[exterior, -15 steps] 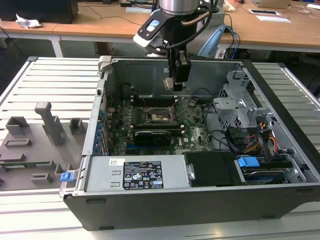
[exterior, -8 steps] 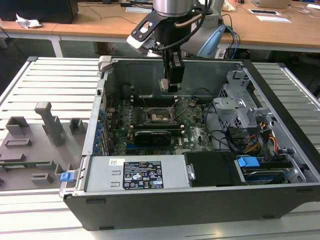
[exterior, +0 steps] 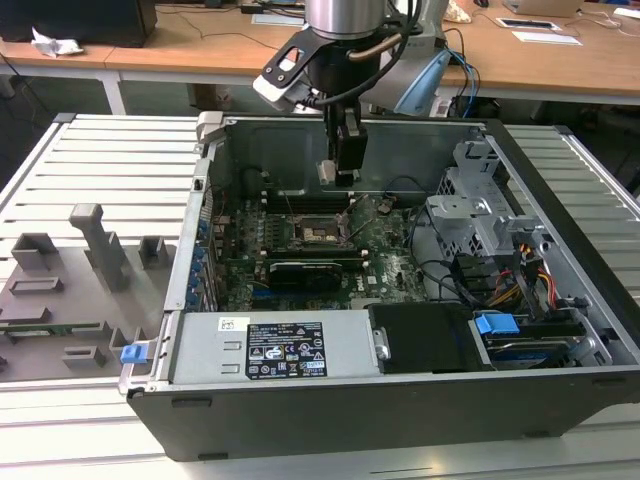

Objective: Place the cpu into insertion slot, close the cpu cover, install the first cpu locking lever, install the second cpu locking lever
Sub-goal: 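Place the cpu into insertion slot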

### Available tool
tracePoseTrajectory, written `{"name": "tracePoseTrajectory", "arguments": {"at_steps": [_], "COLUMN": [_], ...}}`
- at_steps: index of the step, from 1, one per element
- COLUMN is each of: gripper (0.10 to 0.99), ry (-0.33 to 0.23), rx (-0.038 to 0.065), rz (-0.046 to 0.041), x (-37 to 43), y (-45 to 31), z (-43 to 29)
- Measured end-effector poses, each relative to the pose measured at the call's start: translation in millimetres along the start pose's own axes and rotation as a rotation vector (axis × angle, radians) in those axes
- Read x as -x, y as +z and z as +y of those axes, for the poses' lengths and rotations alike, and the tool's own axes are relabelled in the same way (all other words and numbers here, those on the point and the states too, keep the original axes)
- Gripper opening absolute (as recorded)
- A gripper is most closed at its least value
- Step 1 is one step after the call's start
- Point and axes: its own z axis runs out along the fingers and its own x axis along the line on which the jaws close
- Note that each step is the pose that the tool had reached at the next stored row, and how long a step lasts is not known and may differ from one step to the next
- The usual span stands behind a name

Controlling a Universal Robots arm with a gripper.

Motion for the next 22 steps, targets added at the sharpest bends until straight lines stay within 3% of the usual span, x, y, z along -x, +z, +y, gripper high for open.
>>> {"name": "tracePoseTrajectory", "arguments": {"at_steps": [22], "gripper": [0.541], "ry": [0.0], "rx": [-0.001], "rz": [-0.0004], "x": [-0.6], "y": [15.0], "z": [-1.3]}}
